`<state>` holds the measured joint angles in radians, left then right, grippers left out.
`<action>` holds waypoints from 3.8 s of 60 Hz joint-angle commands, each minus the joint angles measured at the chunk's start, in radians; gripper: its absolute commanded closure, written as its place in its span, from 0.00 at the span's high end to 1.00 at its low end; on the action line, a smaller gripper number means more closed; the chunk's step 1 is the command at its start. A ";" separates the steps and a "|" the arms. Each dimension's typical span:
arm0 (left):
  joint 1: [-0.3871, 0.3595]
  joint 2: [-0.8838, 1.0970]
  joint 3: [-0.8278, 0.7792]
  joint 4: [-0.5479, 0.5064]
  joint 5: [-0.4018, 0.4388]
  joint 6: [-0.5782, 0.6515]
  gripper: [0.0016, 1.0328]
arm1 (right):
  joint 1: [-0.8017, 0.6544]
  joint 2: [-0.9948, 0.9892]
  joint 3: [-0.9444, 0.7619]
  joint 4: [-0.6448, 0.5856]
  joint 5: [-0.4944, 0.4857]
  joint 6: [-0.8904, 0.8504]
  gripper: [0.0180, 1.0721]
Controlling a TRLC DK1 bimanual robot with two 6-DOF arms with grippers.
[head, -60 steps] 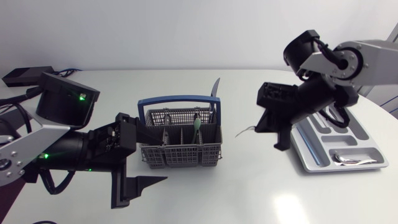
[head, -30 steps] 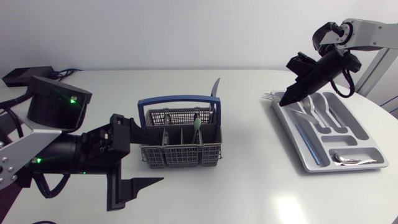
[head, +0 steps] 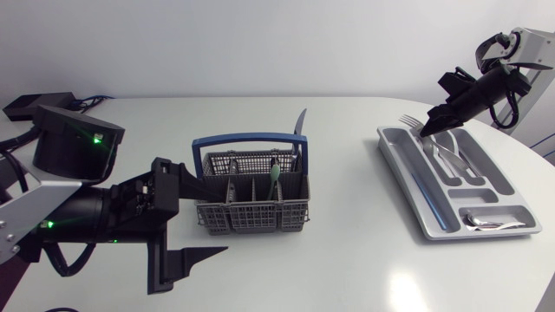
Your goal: Sort the cutlery from the basket into the organizer compartments.
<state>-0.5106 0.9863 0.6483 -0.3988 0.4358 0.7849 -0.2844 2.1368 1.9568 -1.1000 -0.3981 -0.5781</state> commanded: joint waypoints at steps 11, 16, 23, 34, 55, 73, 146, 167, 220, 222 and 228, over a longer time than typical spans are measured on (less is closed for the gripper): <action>-0.009 -0.011 -0.012 0.002 0.001 -0.024 0.93 | -0.065 0.077 0.074 0.012 -0.008 0.078 0.05; -0.011 -0.012 -0.009 0.002 0.001 -0.026 0.93 | -0.079 0.084 0.086 0.025 -0.007 0.096 0.05; -0.014 -0.012 -0.009 0.002 0.000 -0.029 0.94 | -0.096 0.091 0.085 0.058 -0.007 0.133 0.05; -0.026 -0.015 -0.006 0.002 0.000 -0.035 0.94 | -0.125 0.109 0.080 0.103 -0.010 0.176 0.05; -0.054 -0.017 0.002 0.000 -0.017 -0.053 0.94 | -0.131 0.110 0.057 0.167 -0.022 0.258 0.05; -0.063 -0.021 0.004 -0.003 -0.022 -0.069 0.94 | -0.154 0.143 0.099 0.167 -0.028 0.314 0.05; -0.147 -0.043 0.022 -0.023 -0.100 -0.108 0.94 | -0.208 0.247 0.152 0.155 -0.059 0.431 0.05; -0.147 -0.049 0.019 -0.023 -0.100 -0.108 0.94 | -0.217 0.282 0.180 0.146 -0.061 0.437 0.05; -0.155 -0.055 0.020 -0.025 -0.100 -0.110 0.94 | -0.223 0.342 0.185 0.201 -0.035 0.460 0.06; -0.155 -0.055 0.020 -0.025 -0.100 -0.110 0.94 | -0.225 0.344 0.185 0.203 -0.035 0.460 0.06; -0.158 -0.055 0.017 -0.025 -0.100 -0.111 0.94 | -0.225 0.354 0.183 0.203 -0.036 0.460 0.06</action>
<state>-0.6579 0.9382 0.6685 -0.4149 0.3374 0.6880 -0.4995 2.4504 2.1277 -0.9070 -0.4408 -0.1478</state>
